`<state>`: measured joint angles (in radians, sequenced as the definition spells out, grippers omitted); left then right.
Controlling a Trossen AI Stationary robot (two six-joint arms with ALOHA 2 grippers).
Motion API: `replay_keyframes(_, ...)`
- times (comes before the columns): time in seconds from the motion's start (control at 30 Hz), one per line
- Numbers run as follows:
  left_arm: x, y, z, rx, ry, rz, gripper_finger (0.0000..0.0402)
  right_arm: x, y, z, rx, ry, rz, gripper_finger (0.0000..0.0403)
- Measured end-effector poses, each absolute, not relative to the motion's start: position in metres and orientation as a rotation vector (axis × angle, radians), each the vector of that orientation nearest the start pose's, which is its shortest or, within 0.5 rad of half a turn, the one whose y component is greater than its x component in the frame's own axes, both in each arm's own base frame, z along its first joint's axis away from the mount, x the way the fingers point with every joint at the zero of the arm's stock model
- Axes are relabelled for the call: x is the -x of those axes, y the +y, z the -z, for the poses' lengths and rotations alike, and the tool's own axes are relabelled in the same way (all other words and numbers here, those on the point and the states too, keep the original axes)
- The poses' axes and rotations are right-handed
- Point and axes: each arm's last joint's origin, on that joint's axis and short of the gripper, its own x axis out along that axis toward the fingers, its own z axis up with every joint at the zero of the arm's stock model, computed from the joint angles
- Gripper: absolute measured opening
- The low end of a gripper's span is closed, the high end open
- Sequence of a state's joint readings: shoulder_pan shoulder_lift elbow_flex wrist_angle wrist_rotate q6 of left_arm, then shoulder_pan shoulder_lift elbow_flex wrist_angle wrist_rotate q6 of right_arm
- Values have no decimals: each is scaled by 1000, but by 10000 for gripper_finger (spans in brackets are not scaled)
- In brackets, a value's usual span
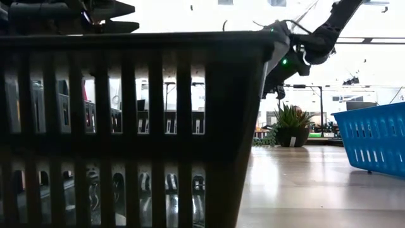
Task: Stack baskets by color
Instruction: Stack the middle blue bin on the top blue bin, then stack the bottom blue bin on the top stacked blue bins
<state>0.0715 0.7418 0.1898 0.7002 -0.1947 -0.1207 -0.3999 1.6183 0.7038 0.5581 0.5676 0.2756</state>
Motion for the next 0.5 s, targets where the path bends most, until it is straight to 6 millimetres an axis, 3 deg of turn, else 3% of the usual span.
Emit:
replay_keyframes(0.3, -160, 17, -217, 153, -154, -244, 207, -290, -147, -148, -184, 306, 1092, 0)
replay_keyframes(0.5, -160, 17, -216, 152, -143, -245, 207, -291, -147, -146, -160, 319, 1081, 0)
